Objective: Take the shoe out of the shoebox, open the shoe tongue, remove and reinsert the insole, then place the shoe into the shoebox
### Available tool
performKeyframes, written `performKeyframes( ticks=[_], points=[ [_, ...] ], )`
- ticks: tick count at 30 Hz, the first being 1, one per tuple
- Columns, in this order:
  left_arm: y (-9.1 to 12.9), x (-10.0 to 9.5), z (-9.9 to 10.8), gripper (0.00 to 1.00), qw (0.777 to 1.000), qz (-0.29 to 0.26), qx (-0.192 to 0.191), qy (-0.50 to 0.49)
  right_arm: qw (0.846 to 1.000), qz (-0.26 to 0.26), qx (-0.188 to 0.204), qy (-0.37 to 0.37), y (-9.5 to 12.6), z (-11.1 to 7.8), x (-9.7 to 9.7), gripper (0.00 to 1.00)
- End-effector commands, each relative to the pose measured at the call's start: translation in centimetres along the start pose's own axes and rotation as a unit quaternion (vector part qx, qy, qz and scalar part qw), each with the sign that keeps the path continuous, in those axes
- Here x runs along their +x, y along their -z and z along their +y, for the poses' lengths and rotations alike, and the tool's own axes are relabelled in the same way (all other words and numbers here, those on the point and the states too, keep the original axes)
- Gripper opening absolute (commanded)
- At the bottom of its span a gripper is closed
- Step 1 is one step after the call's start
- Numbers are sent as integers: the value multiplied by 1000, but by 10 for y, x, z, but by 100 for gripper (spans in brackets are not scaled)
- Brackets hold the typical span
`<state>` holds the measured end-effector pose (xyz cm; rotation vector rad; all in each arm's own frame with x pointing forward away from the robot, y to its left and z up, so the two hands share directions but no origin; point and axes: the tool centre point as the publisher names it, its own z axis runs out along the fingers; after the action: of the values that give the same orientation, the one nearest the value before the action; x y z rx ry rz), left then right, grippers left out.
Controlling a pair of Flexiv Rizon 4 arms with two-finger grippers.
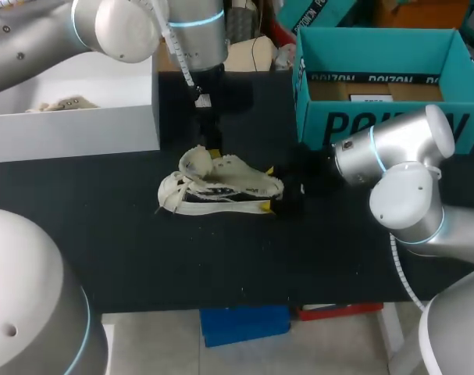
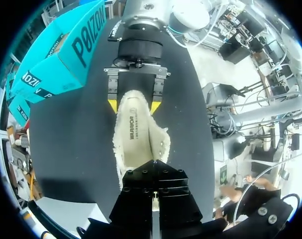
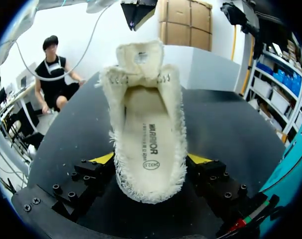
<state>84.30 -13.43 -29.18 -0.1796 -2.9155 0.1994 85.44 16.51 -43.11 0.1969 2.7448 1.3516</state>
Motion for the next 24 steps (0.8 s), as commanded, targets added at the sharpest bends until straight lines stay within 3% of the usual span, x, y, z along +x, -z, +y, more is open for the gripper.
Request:
performKeyframes(
  ticks=[1, 8, 24],
  points=[
    [-19, -15, -1, 0, 1000, 10, -1, -3, 1000, 0, 1, 0, 0, 0, 0, 0],
    [-36, -23, -3, 0, 1000, 28, -5, -3, 1000, 0, 1, 0, 0, 0, 0, 0],
    [-36, -18, -5, 0, 999, 40, -4, -14, 1000, 0, 1, 0, 0, 0, 0, 0]
  ],
)
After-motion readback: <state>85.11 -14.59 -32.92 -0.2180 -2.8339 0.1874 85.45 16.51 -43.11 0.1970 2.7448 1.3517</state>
